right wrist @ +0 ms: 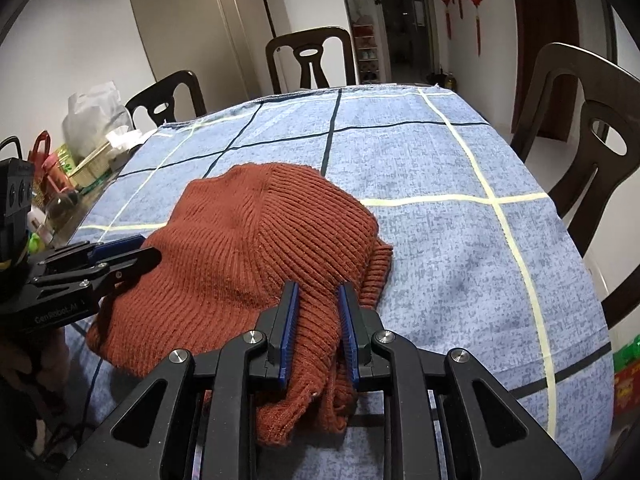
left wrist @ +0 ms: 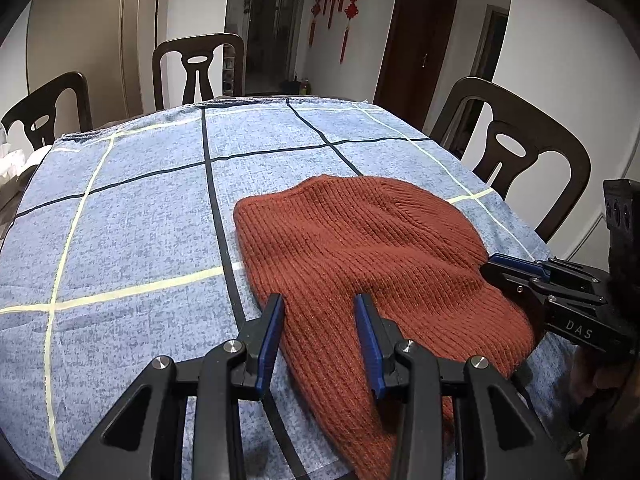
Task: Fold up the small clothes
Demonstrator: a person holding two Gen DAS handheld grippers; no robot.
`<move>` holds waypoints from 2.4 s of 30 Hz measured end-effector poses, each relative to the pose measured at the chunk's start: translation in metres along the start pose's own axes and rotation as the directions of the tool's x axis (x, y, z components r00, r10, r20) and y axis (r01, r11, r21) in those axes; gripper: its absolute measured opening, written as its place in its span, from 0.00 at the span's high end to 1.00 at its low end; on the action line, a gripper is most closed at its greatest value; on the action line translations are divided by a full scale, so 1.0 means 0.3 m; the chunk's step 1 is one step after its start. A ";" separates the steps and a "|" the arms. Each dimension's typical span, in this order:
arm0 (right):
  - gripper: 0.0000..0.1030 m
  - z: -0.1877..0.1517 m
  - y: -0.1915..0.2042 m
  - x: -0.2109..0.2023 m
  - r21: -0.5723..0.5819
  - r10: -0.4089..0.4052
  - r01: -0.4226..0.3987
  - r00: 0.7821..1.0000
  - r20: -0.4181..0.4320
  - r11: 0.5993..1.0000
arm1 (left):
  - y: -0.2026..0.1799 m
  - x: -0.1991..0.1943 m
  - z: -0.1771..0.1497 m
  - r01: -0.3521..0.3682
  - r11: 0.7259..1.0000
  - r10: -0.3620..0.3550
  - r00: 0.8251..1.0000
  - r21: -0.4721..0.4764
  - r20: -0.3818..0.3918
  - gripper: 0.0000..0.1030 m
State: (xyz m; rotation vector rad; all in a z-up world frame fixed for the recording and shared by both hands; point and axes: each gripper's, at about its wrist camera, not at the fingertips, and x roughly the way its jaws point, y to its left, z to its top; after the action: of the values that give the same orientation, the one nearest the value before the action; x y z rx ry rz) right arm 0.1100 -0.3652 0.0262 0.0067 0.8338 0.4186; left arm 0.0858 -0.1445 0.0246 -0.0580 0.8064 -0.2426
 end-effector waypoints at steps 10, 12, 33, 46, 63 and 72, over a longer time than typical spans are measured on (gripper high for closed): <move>0.72 0.012 -0.004 -0.026 0.021 0.011 -0.011 1.000 0.006 1.000 | 0.064 -0.055 -0.002 0.055 0.995 -0.053 0.998 -0.082 0.027 0.61; 0.59 0.004 -0.029 0.005 0.038 -0.008 0.009 1.000 -0.019 0.999 | 0.077 -0.034 -0.007 0.067 0.993 -0.066 0.998 -0.097 0.007 0.61; 0.52 0.030 -0.157 0.085 0.244 0.273 -0.255 0.961 -0.045 0.936 | 0.075 0.071 -0.017 0.116 0.972 -0.129 0.990 -0.203 -0.050 0.45; 0.77 0.045 -0.126 0.078 0.224 0.280 -0.263 0.959 -0.047 0.938 | 0.029 0.078 -0.002 0.064 0.988 -0.073 0.996 -0.138 -0.055 0.50; 0.87 0.168 0.066 0.003 0.122 0.341 -0.344 0.939 0.043 0.931 | 0.109 -0.107 0.099 0.076 0.996 -0.072 0.995 -0.046 0.072 0.72; 0.87 0.298 0.277 0.197 0.088 0.443 -0.441 0.897 -0.007 0.893 | 0.380 -0.170 0.147 0.000 0.996 0.009 0.994 -0.088 0.111 0.72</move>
State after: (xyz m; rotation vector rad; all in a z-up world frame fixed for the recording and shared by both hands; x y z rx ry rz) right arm 0.1798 -0.2534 0.0584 0.2758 0.8760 0.8146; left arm 0.1056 -0.0236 0.0750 -0.1511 0.7060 -0.1978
